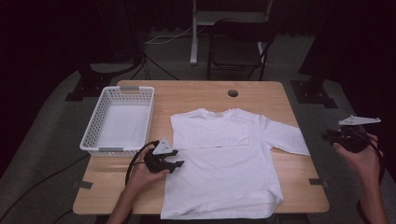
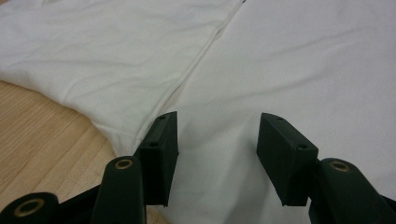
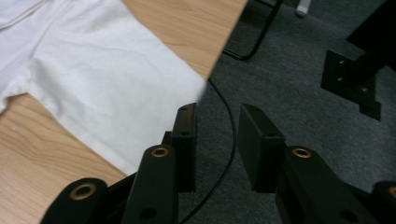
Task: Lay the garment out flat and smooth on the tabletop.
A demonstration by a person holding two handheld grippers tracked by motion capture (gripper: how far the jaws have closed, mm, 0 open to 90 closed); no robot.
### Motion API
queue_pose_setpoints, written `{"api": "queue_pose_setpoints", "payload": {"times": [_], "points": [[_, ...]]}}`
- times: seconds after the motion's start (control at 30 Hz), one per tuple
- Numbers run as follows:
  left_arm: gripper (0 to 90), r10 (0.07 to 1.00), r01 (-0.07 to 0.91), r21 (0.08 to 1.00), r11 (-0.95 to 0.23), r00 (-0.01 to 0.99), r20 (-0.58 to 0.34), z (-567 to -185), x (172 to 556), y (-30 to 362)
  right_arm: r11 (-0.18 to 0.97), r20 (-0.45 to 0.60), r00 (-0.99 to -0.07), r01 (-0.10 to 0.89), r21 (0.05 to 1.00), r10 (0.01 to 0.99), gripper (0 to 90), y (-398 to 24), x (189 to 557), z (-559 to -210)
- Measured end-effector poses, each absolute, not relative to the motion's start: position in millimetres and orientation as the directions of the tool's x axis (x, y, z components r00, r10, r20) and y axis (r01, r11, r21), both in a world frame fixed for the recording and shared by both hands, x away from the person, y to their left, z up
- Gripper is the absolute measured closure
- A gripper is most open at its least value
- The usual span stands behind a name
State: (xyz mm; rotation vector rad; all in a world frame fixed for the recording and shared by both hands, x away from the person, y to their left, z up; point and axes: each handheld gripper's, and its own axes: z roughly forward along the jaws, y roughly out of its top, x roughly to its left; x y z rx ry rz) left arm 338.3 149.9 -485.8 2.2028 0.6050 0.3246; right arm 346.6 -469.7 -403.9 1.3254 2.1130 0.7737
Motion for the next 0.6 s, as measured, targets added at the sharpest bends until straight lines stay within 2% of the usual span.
{"api": "queue_pose_setpoints", "payload": {"times": [0.27, 0.6], "points": [[48.2, 0.528, 0.319, 0.767, -0.557, 0.849, 0.03, -486, 339, 146, 0.385, -0.104, -0.45, 0.597, 0.704, 0.887, 62.0, -437, 360, -421], [48.2, 0.522, 0.316, 0.754, -0.576, 0.852, 0.042, -483, 340, 132, 0.433, -0.078, -0.533, 0.584, 0.687, 0.842, 60.3, -396, 377, -444]]}}
